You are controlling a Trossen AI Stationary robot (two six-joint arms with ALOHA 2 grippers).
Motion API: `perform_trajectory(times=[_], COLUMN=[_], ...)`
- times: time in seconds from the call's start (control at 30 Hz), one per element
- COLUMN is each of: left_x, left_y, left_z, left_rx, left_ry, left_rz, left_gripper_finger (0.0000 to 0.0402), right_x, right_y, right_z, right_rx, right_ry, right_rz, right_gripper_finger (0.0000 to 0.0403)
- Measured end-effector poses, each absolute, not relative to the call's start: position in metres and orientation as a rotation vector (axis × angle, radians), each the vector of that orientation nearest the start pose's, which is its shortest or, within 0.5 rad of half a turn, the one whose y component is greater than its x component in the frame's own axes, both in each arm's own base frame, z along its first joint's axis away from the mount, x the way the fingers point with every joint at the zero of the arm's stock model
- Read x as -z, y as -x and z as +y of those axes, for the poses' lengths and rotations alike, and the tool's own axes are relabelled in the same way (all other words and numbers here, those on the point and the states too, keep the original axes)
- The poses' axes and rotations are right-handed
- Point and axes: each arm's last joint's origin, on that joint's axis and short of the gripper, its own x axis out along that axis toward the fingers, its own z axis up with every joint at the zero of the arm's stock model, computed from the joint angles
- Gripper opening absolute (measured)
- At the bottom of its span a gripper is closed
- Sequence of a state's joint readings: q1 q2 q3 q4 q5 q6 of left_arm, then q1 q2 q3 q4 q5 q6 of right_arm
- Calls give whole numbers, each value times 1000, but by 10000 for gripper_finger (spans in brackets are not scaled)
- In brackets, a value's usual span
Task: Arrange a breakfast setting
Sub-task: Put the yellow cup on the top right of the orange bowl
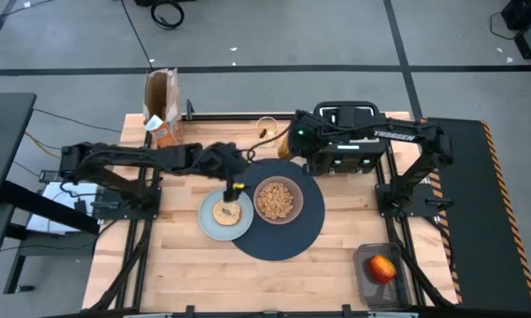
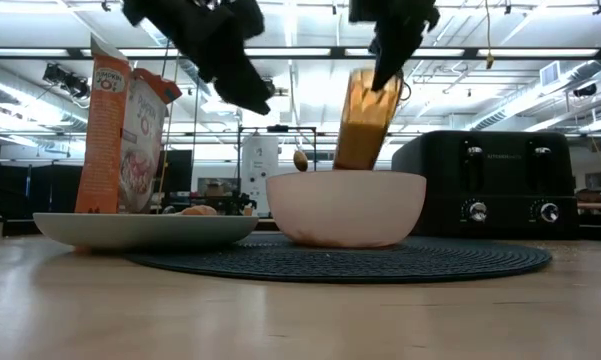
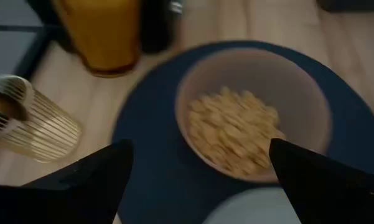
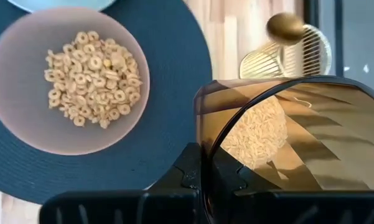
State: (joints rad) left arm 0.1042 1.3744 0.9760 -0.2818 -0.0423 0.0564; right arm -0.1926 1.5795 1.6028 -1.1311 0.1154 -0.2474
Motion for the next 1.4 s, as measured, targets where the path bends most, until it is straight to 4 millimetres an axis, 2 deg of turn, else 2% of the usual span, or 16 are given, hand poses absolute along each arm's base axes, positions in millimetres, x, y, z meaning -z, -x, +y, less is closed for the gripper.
perform_trajectory(times=[0.17, 0.33, 0.43, 0.8, 0.93, 1.1, 1.27, 1.4], left_x=[-266, -260, -262, -272, -273, -274, -274, -274], left_y=[-280, -266, -259, -230, -225, -224, -230, -235], left_z=[-1, -40, -62, -120, -129, -130, -118, -109], left_rx=[-52, -19, -12, -69, -77, -144, -224, -212], left_ry=[-5, -65, -86, -145, -155, -187, -178, -161], left_rz=[732, 838, 834, 707, 681, 643, 638, 663], left_gripper_finger=[381, 381, 381, 382, 382, 382, 382, 382], right_x=[-323, -300, -292, -284, -282, -283, -283, -283], right_y=[-314, -322, -326, -332, -333, -334, -336, -337], right_z=[-74, -77, -78, -90, -94, -93, -89, -85], right_rx=[104, 81, 67, 71, 88, 91, 89, 92], right_ry=[143, 125, 118, -9, -57, -62, -62, -41], right_rz=[1253, 1384, 1417, 1380, 1373, 1361, 1359, 1362], right_gripper_finger=[11, 11, 11, 11, 11, 14, 19, 22])
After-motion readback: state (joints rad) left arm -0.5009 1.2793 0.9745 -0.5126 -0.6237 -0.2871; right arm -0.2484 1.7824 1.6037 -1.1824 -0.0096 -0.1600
